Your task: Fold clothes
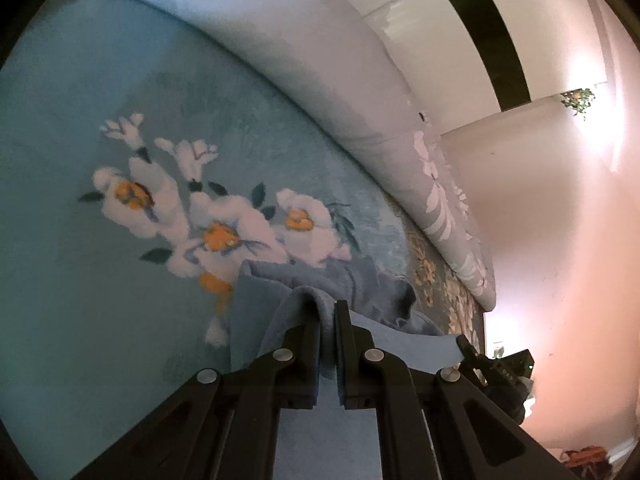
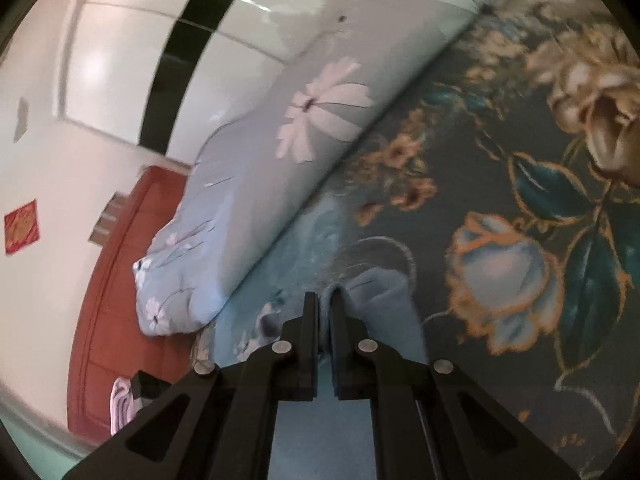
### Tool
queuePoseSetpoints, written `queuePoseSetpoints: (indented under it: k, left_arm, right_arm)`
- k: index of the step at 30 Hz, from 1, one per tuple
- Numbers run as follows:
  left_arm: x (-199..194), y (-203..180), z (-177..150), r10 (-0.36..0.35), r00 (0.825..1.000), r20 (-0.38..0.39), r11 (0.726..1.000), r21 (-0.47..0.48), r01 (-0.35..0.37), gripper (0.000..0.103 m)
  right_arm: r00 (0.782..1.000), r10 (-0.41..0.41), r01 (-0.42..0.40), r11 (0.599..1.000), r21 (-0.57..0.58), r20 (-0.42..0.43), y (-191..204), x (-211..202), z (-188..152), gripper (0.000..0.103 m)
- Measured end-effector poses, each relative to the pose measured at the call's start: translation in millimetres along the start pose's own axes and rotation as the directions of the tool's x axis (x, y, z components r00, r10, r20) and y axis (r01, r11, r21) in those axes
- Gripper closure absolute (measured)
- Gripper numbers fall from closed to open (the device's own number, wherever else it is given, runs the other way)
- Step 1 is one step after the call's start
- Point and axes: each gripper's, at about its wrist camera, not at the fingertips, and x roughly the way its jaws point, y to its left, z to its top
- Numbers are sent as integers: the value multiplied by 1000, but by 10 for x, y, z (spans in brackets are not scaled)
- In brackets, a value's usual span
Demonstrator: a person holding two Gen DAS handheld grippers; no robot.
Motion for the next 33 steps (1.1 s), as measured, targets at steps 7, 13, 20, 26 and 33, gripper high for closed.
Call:
queuePoseSetpoints:
  k: [7,13,20,26,33]
  left_arm:
    - [121,22,38,17,1000,-21,1000,14,-17,86]
    - [-104,-119,68,-46,997,63,998,33,44,38]
    - [-348,-226,-87,64,996,62,990,118,-71,37]
    - [-487,30,-500,143,990,11,978,152,-143,37]
    - [-340,225,-847,135,988,-73,982,142,-124,34]
  right_arm:
    - [997,-53,54,998,34,-48,-156,138,18,98]
    - [996,-68,68,998,1,-49,-86,123,37,97]
    - [999,-51,52,998,-46,16,31,-193,53,58]
    - [996,-73,68,993,-96,-41,-161,-528,-233,58]
    - [991,-15,7,998,-56,-135,-433,-639,-672,58]
